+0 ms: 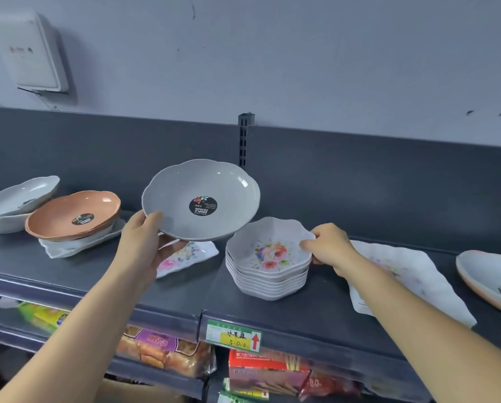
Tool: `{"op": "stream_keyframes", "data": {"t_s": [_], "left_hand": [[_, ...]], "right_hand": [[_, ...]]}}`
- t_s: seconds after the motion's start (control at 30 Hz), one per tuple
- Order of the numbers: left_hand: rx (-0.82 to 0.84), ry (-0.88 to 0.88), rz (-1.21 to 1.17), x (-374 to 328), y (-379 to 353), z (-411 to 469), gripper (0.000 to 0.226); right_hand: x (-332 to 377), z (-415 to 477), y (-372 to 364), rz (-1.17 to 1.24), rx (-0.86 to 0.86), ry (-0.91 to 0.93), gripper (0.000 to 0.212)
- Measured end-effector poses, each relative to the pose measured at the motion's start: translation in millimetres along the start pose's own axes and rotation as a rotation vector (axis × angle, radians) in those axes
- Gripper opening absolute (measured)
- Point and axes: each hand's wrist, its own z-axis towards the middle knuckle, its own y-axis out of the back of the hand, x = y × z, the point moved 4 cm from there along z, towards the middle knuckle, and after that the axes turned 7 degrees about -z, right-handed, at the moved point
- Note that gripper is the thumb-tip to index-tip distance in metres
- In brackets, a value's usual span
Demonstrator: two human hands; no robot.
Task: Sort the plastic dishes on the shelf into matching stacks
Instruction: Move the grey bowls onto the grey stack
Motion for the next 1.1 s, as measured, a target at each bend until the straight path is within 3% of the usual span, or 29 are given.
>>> {"op": "stream_keyframes", "data": {"t_s": [0.13,0.37,0.53,0.7,1.1], "left_hand": [[-0.007,0.006,0.009,-1,-6,-9,0.019],[0.042,0.048,0.036,5,-24,-11,0.019],[0.179,0.090,0.042,13,-53,1,0.023],[0.316,0.136,0.054,29,-94,11,0.024],[0.647,0.218,0.092,78,-192,-5,0.027]], "right_hand": [[-5,3,-5,-0.053,0.019,0.010,0.014],[-12,12,-10,-0.077,-0.010,0.071,0.039],[1,-1,15,0.058,-0.158,0.119,0.042],[6,-21,45,0.346,-0.182,0.093,0.037],[-61,-64,101,0.480,-0.387,-0.050,0.039]]}}
